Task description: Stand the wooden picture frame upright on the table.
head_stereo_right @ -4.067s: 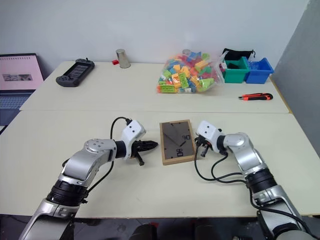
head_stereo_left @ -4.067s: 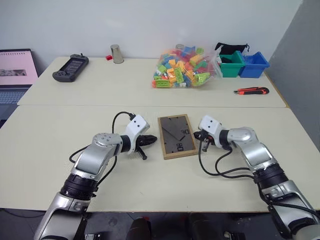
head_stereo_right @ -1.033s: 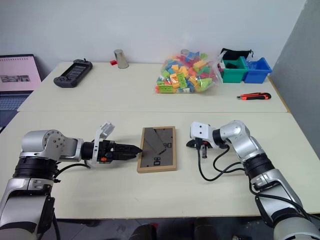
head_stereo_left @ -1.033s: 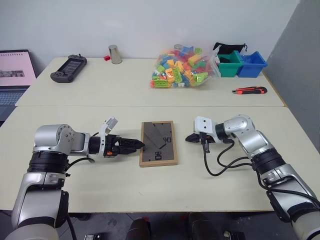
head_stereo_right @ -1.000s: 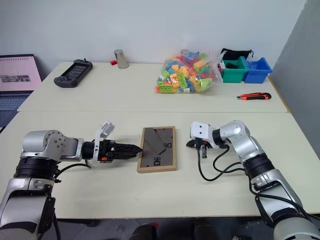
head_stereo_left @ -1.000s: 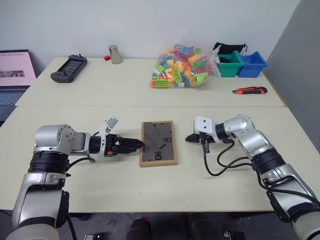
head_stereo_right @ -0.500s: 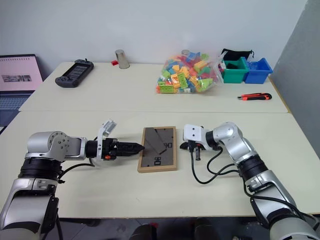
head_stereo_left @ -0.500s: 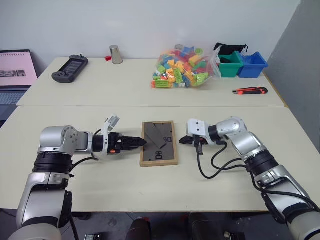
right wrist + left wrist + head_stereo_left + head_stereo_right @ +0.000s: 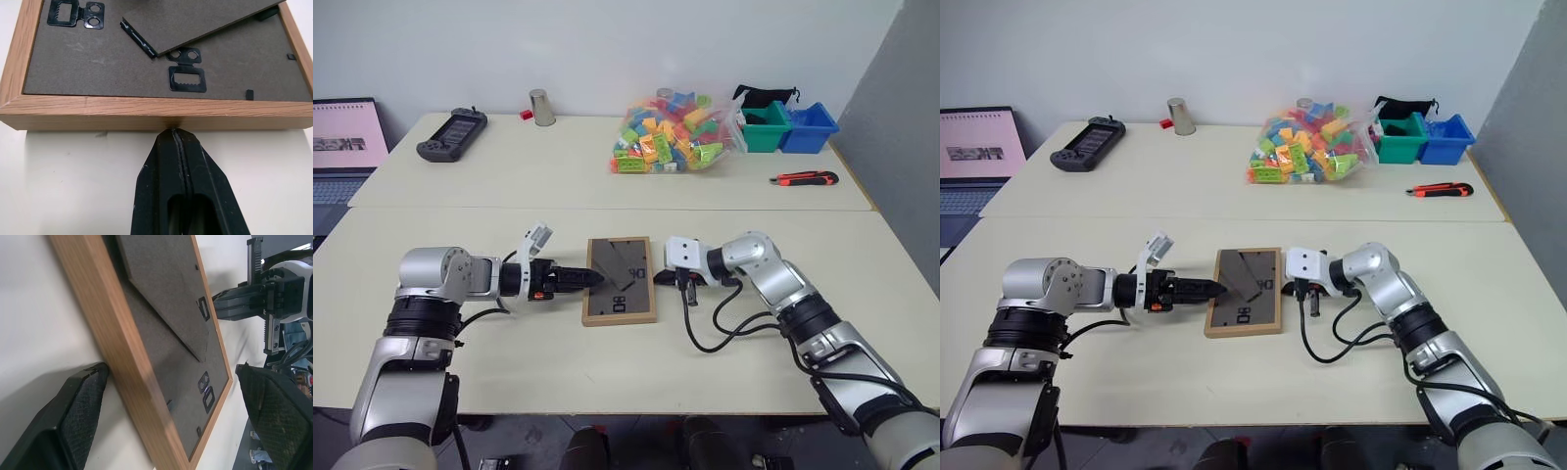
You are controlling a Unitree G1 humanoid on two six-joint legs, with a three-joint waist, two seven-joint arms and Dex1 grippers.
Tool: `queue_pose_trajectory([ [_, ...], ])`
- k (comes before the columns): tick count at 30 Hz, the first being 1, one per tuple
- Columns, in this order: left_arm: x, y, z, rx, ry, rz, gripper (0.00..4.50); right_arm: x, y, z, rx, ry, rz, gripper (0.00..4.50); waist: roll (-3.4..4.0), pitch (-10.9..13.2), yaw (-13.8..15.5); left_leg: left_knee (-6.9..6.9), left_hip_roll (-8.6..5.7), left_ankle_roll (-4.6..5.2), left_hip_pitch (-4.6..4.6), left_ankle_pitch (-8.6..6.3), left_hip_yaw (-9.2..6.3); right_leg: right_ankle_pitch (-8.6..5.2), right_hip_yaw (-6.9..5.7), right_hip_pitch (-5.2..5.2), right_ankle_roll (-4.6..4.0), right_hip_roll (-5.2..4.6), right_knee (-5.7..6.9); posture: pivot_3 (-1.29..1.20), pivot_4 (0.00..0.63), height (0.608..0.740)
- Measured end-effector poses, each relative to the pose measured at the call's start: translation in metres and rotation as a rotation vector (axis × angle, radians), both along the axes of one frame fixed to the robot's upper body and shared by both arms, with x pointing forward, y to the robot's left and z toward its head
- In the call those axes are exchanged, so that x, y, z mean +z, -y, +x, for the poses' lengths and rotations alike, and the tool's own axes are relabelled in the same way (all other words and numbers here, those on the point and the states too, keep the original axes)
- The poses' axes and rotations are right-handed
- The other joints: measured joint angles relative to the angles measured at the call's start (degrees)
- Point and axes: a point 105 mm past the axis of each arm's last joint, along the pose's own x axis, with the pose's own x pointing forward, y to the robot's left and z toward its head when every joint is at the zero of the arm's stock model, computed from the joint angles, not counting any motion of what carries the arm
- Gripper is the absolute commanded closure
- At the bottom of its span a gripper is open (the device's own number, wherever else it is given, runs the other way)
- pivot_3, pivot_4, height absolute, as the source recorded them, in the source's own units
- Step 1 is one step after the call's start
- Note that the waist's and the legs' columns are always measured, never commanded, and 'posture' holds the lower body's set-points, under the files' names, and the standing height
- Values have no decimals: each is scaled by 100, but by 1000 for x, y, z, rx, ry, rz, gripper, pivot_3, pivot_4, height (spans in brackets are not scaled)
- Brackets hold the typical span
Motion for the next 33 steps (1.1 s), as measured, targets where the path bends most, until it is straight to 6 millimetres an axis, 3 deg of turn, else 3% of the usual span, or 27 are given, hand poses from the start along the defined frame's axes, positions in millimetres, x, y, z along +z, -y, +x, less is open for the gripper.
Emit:
queue_pose_trajectory([
  [7, 0, 3, 0, -5, 1, -14, 15, 0, -12, -1, 17, -6, 17, 4500, 0, 0, 7, 0, -2, 0, 1, 0, -1, 0, 0, 1, 0, -1, 1, 0, 150, 740],
  [18, 3, 4, 0, -2, 6, -26, 15, -4, -15, 0, 10, -17, 25, 4500, 0, 0, 11, -1, -1, 0, 1, 0, -1, 0, -1, 1, 0, -1, 0, 0, 150, 740],
  [23, 0, 3, -1, 1, -3, -31, 835, -4, -15, 0, 13, -14, 25, 4500, 0, 0, 1, -3, -1, 0, 1, 0, -1, 0, -1, 0, 0, -1, 0, 0, 150, 740],
  [28, -5, 5, -3, -3, -21, -38, 2072, -4, -17, 1, 8, -15, 30, 4500, 0, 0, -31, -4, 1, 0, 0, 0, -2, -1, -1, -3, -2, 1, 1, 0, 150, 740],
  [33, 3, 8, -4, -20, -7, -95, 2891, -5, -19, 1, 4, -24, 33, 4500, 0, 0, -34, -5, 2, 0, 1, 0, -2, -2, -1, -3, -3, 1, 1, 0, 150, 740],
])
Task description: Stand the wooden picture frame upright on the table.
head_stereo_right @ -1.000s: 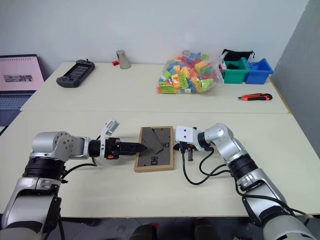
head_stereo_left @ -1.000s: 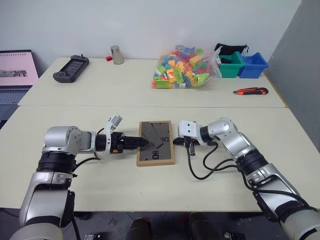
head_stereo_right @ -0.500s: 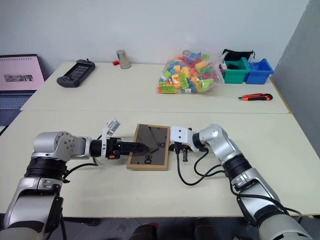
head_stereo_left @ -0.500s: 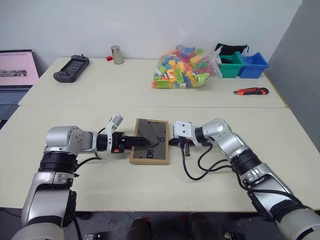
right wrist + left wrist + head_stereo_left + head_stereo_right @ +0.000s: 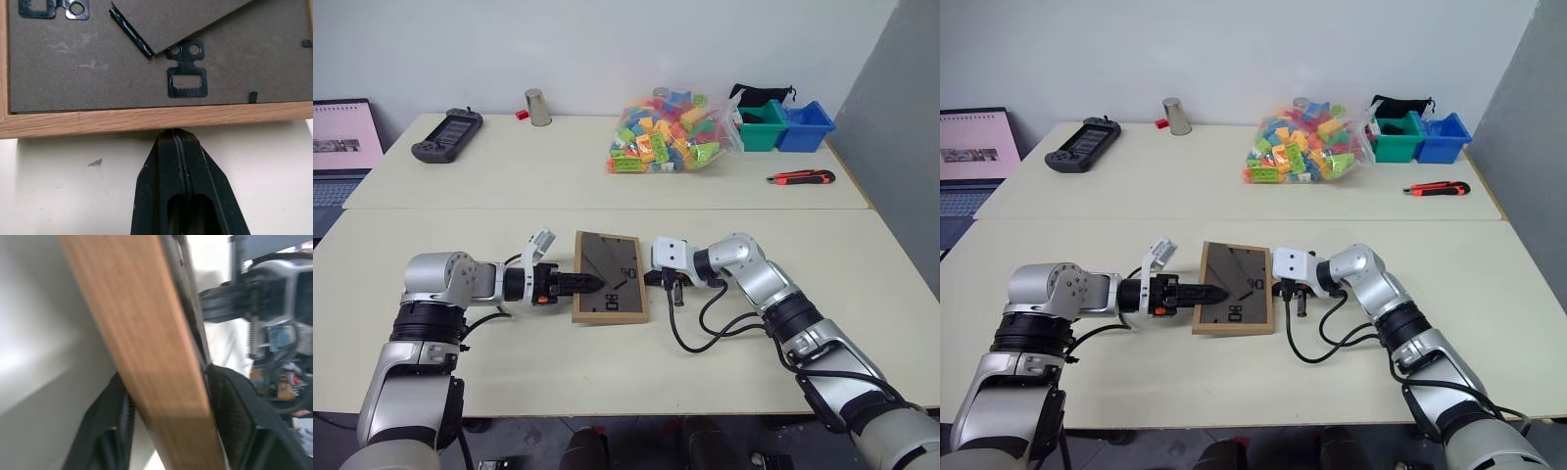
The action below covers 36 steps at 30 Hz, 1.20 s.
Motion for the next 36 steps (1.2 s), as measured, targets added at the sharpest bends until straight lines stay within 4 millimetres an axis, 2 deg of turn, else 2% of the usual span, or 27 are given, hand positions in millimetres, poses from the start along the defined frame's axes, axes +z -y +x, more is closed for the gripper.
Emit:
queue_pose_trajectory([
  [4, 3, 3, 0, -9, 7, -25, 3092, 0, 0, 0, -3, -3, -1, 4500, 0, 0, 0, 0, 1, 0, 1, 0, 0, 0, 0, 0, 0, 1, 0, 0, 150, 740],
  [13, 5, 4, -1, -14, 6, -39, 3135, 0, 4, 1, -11, -3, -3, 4500, 0, 0, 0, 0, 1, 0, 1, 0, 0, 0, 0, 0, 0, 1, 0, 0, 150, 740],
  [16, 6, 5, -2, -19, 8, -42, 3135, 2, 11, 4, -27, -1, -10, 4500, 0, 0, 0, 0, 1, 0, 0, 0, 0, 0, 0, 0, 0, 1, 0, 0, 150, 740],
  [23, 10, 2, -8, -3, 18, -61, 3135, 30, 77, 21, -167, 5, -22, 4500, 0, 1, 3, -2, 1, 1, -2, -1, 0, -1, 0, -1, -1, 1, -4, 0, 150, 740],
  [27, 16, 2, -6, 32, 53, -83, 3135, 50, 92, 23, -237, -88, 66, 4500, 0, 1, -18, -2, 4, 1, -2, -1, 2, -3, 2, -3, -4, 2, -4, 0, 150, 740],
  [28, 17, 2, -6, 44, 64, -90, 3136, 60, 90, 21, -245, -138, 122, 4140, 0, 1, -21, -2, 5, 1, -2, -1, 1, -3, 1, -3, -4, 3, -3, 0, 150, 740],
  [29, 19, 1, -6, 52, 81, -93, 3136, 69, 86, 17, -239, -186, 170, 4008, 2, 5, -23, -2, 5, 1, -5, 0, 3, -3, 4, -7, -5, 3, -3, 0, 150, 740],
  [31, 29, 5, -7, 58, 137, -122, 3136, 104, 68, 6, -187, -282, 307, 3420, 3, 6, -21, -2, 6, 0, -8, 0, 0, -3, 3, -8, -5, 2, -2, 0, 150, 740],
  [33, 36, 11, -9, 48, 181, -140, 3136, 128, 53, -8, -112, -331, 379, 3042, 2, 5, -4, -1, 5, 0, -10, -1, -5, -3, -3, -7, -5, 2, -2, 0, 150, 740],
  [36, 44, 19, -10, 63, 223, -194, 3136, 145, 35, -25, -43, -405, 437, 2383, 1, 4, 13, 0, 4, 1, -15, -1, -7, -3, -5, -6, -5, 1, -7, 0, 150, 740],
])
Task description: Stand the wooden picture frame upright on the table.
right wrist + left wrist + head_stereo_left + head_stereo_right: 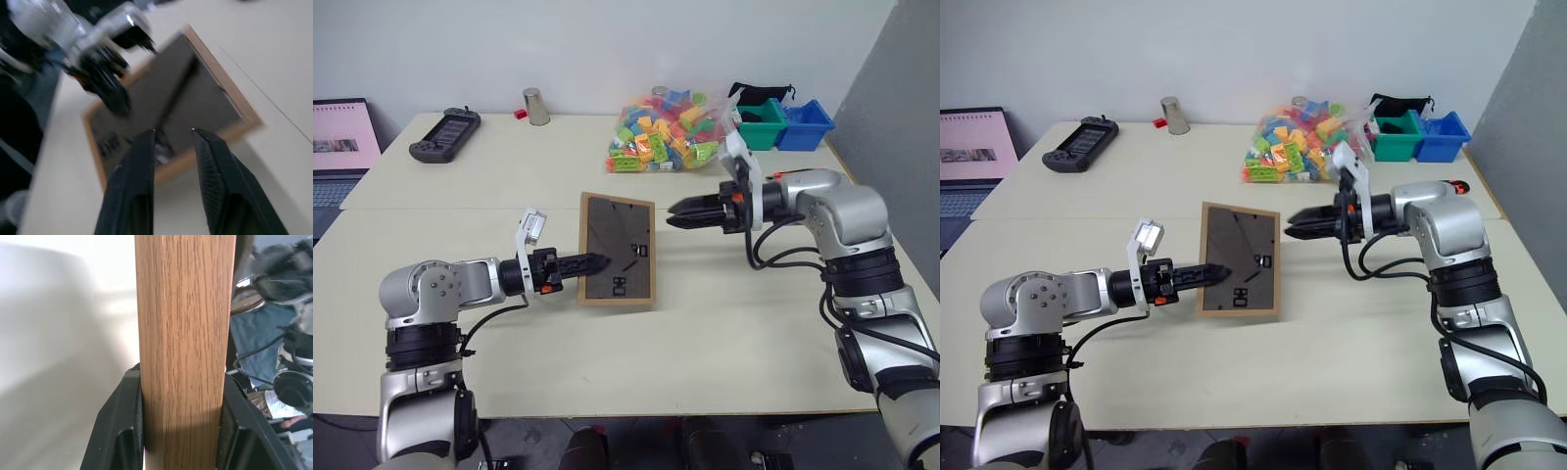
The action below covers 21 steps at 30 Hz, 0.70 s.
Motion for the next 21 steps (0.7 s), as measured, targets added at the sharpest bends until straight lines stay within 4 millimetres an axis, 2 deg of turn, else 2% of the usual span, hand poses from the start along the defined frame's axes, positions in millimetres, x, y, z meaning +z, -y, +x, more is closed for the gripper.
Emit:
queue_pose_trajectory([
  [2, 3, 4, -1, 2, 11, -11, 3136, 0, -8, -4, 17, -38, 16, 1978, 0, 0, 2, 1, -1, 0, -3, 0, -1, 0, 0, 0, 0, 0, -5, 0, 150, 740],
  [6, 11, 7, -5, 0, 37, -8, 3136, -2, -10, -5, 12, -68, 6, 1112, 0, 0, 2, 0, -2, 0, -6, 0, 0, 0, 1, 0, 0, 0, -11, 0, 150, 740],
  [14, 14, 9, -10, -14, 43, -6, 3136, -5, -14, -2, -3, -116, -18, 1112, 0, 0, -5, -2, 0, 0, -5, 0, 0, 0, 0, -1, 0, 1, -14, 0, 150, 740],
  [21, 16, 11, -12, -22, 46, -15, 3136, -10, -36, 0, 9, -133, -4, 1112, 0, 0, -12, -3, 1, 0, -6, 0, 0, 0, 0, -1, 0, 1, -17, 0, 150, 740],
])
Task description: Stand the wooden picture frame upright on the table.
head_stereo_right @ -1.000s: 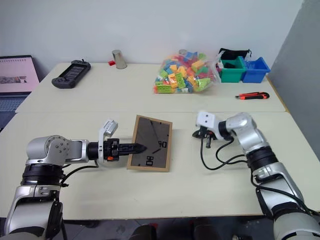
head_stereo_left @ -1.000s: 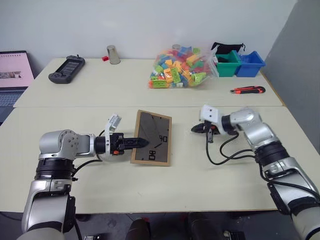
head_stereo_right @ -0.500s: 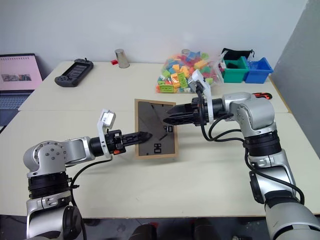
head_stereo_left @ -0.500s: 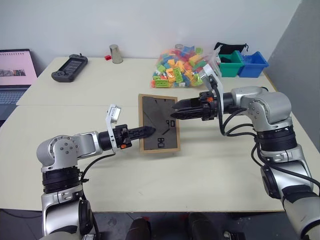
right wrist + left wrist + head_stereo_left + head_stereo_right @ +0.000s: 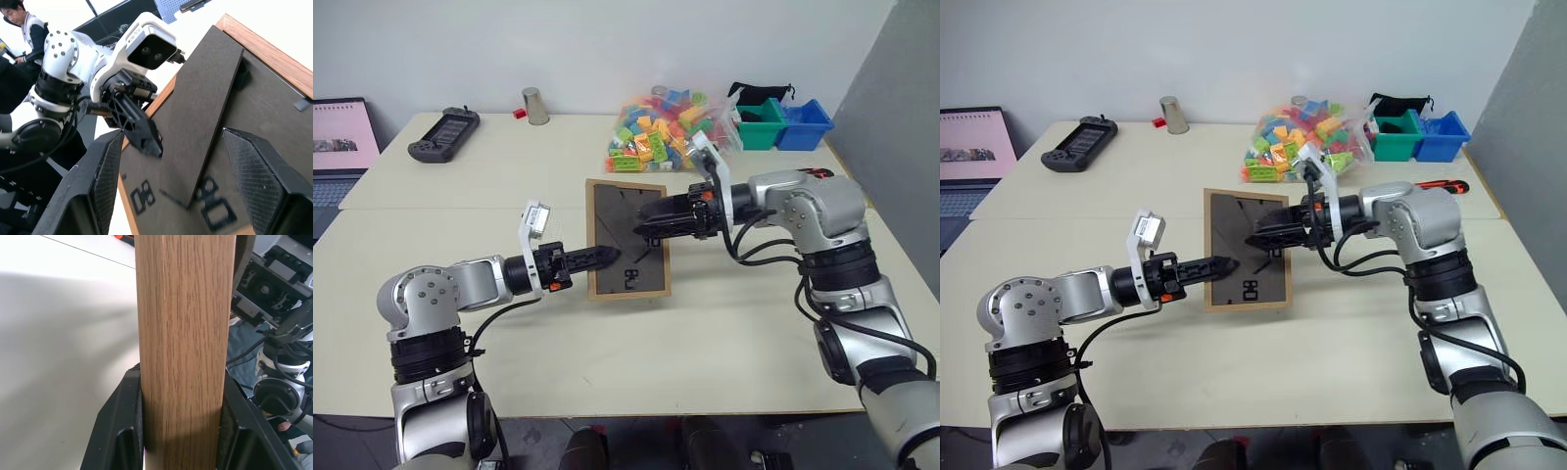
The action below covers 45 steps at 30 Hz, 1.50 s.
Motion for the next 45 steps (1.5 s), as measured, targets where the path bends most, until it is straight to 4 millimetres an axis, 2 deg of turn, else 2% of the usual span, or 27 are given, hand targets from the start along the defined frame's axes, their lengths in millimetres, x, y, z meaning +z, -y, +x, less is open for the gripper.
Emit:
queue_pose_trajectory([
  [10, -3, -1, 0, 14, -10, 4, 3136, -4, -10, -1, 24, 24, -2, 1112, 0, 0, 1, -2, 0, 0, -1, 0, 0, 0, 0, 0, 0, 0, -4, 0, 150, 740],
  [12, -1, 0, -2, 0, -4, -6, 3136, 4, -3, -11, 89, -14, 39, 1112, 0, 1, 4, -3, 0, 0, -5, 0, 0, 0, -1, 0, 0, 0, -12, 0, 150, 740],
  [15, 3, 4, -6, -34, 8, -37, 3136, 19, 12, -38, 236, -41, 60, 1112, 0, 0, 36, -4, 0, 0, -10, -1, -7, 0, -9, 6, 0, -1, -27, 0, 150, 740],
  [19, 9, 9, -11, -72, 27, -60, 3136, 21, 21, -51, 295, -62, 59, 1112, 0, 0, 26, -6, 2, 1, -7, -1, -6, 0, -9, 8, 1, 0, -40, 0, 150, 740],
  [21, 7, 9, -10, -58, 20, -47, 3136, 15, 20, -47, 278, -49, 61, 1112, 0, 0, -7, -6, 3, 2, -4, -1, -6, 0, -3, 8, 1, 4, -39, 0, 150, 740],
  [24, 3, 6, -5, -22, 0, -30, 3136, 4, 19, -25, 176, -18, 44, 1112, 0, 0, -17, -6, 4, 2, -4, -1, -6, 0, 1, 6, 1, 8, -38, 0, 150, 740],
  [28, 2, 2, -4, -5, -4, -14, 3136, -6, 39, 1, 40, 4, 5, 1112, 0, 0, 22, -6, 2, 1, -16, -1, -3, 0, 1, 6, 1, 3, -52, 0, 150, 740],
  [35, 0, 1, -3, 1, -17, -20, 3136, -8, 66, 15, -46, 52, -40, 1112, 0, 1, 36, -7, 2, 0, -17, -1, -3, 0, -1, 6, 1, 2, -54, 0, 150, 740],
  [38, -1, -1, -1, 5, -31, -33, 3136, -13, 85, 16, -68, 166, -121, 1112, 0, 0, 46, -6, 2, 0, -17, -1, -3, 0, -2, 8, 1, 2, -55, 0, 150, 740],
  [42, -2, -7, 0, 22, -45, -41, 3136, -46, 109, 21, -30, 540, -346, 1112, -2, 1, 43, -7, 2, 0, -17, -1, 2, -1, 2, 8, 3, 2, -58, 0, 150, 740],
  [45, -4, -8, 2, 28, -60, -49, 3136, -59, 105, 26, -2, 803, -379, 1112, -2, 2, -2, -7, 3, -3, -13, 0, 10, 0, 12, 6, 3, 2, -52, 0, 150, 740],
])
